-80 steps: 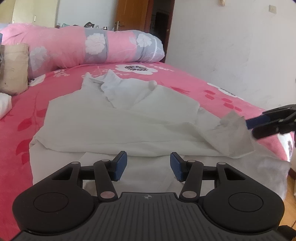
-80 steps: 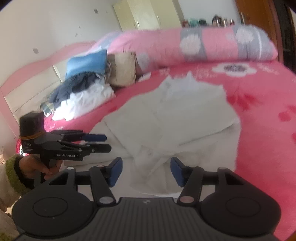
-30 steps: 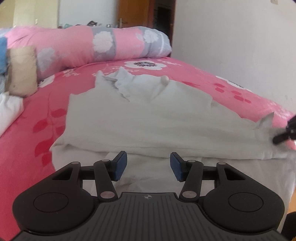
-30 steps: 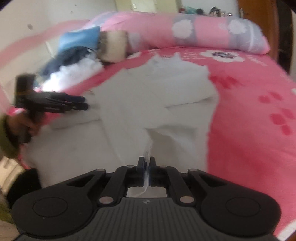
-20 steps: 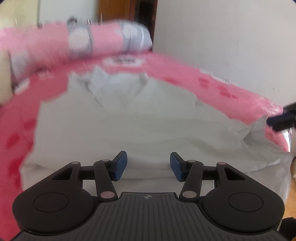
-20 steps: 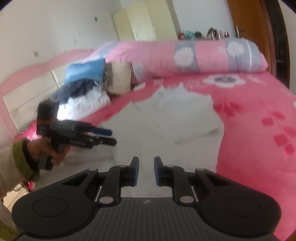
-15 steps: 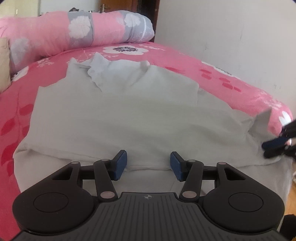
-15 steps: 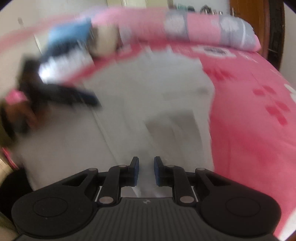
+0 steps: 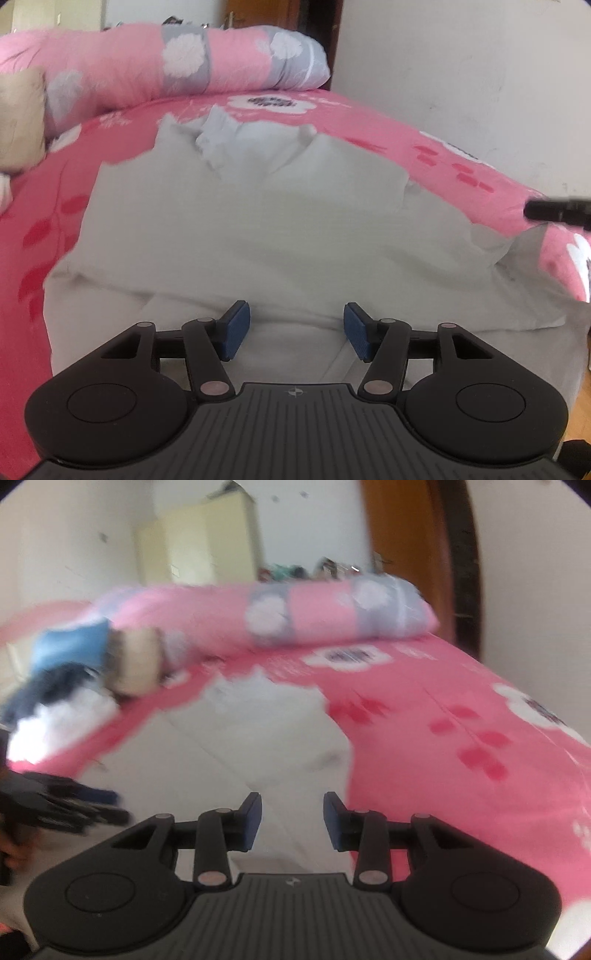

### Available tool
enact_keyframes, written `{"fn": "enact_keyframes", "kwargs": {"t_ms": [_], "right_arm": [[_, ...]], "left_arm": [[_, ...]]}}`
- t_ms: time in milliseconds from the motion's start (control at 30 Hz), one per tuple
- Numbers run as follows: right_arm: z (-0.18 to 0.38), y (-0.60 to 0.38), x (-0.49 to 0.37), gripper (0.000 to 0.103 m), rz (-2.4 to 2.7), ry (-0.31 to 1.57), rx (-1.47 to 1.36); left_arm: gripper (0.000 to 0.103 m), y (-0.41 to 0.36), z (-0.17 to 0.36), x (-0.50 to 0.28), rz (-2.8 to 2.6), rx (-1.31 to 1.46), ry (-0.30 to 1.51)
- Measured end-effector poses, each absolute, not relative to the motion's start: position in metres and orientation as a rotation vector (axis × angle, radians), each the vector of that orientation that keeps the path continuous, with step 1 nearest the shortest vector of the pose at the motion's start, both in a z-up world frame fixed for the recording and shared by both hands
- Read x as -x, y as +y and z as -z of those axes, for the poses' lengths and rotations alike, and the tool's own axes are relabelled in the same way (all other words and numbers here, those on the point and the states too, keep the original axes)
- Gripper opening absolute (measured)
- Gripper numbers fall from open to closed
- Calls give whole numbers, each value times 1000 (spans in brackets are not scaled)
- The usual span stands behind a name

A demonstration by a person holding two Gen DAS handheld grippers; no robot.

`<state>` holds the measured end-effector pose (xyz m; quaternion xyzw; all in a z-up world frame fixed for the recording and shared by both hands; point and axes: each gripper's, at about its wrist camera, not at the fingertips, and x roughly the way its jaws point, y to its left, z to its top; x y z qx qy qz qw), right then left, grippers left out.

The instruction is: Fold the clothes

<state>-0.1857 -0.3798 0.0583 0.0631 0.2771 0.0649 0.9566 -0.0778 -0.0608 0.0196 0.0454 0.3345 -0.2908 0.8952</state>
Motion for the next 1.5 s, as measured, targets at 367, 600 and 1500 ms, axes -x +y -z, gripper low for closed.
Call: {"fn": "enact_keyframes", "kwargs": {"t_ms": [367, 600, 1500], "right_arm": [[-19, -363, 213, 38, -71, 580, 3], [-43, -373, 247, 38, -90, 480, -77], [-321, -410, 197, 59, -211, 238, -62]], "left_arm": [[57, -57, -24, 81, 558, -67, 682], [58, -37, -52, 113, 503, -57, 635], [103, 6, -266, 19, 402, -11, 298]]}}
